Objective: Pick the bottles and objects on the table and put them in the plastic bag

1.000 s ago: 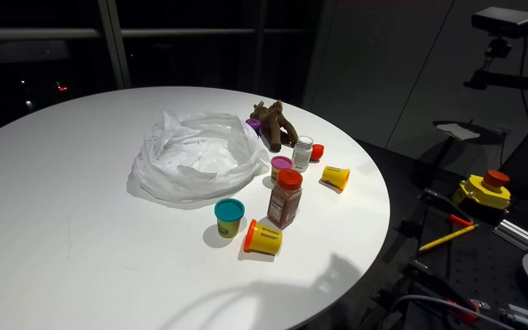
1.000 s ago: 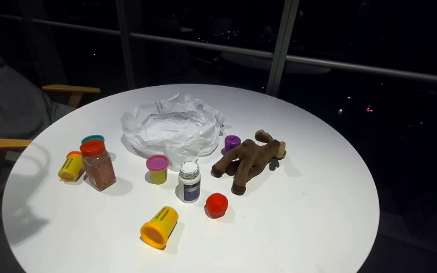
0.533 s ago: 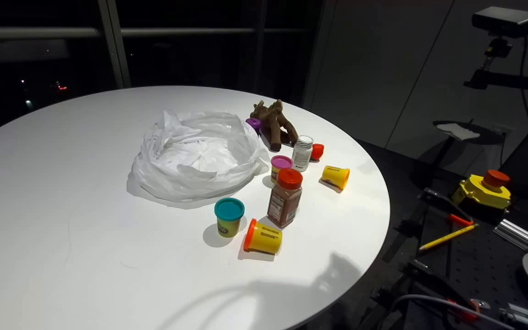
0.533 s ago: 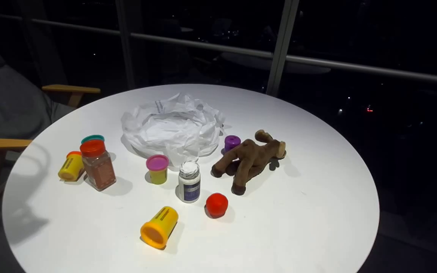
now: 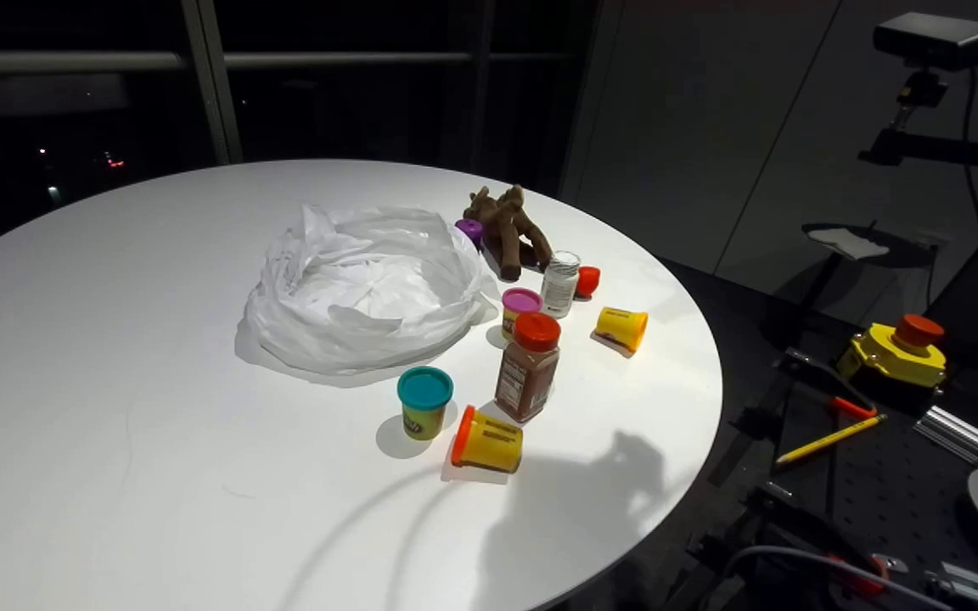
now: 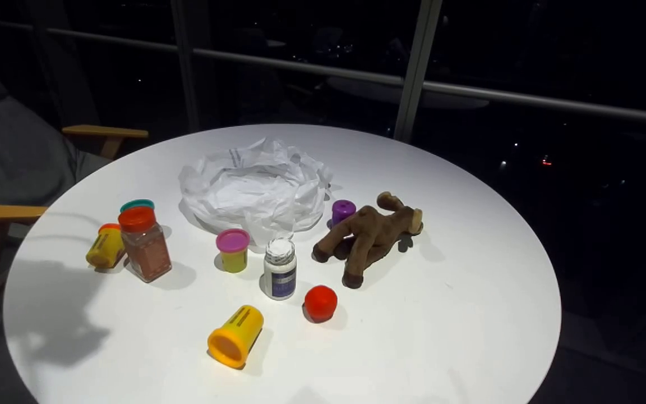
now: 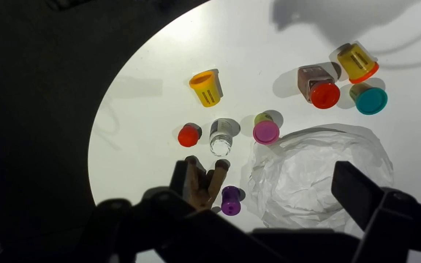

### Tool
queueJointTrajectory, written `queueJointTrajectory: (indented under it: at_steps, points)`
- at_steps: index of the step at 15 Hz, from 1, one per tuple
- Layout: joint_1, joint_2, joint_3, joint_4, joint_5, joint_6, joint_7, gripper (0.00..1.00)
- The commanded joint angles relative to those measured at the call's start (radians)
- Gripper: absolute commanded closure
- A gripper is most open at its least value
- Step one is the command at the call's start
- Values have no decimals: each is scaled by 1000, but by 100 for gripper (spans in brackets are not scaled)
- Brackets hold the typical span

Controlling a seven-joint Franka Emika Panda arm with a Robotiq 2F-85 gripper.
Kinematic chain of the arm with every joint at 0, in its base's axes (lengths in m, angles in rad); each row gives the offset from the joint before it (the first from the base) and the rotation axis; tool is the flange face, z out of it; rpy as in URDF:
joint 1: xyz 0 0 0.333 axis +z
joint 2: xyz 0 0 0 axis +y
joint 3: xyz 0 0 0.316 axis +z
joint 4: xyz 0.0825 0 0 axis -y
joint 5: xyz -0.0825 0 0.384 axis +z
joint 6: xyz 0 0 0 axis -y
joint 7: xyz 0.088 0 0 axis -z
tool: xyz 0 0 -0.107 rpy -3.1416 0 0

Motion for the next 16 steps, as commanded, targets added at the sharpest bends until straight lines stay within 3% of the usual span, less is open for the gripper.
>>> queueJointTrajectory:
  at_steps: [1, 5, 10, 16]
  points:
    - [0, 67, -69, -59, 34, 123, -54, 0]
    - [-21, 221, -108, -105, 28, 236, -72, 0]
    - [-23, 450, -90, -125, -9, 463, -49, 0]
    - [-63, 726, -97, -62, -133, 706, 8, 0]
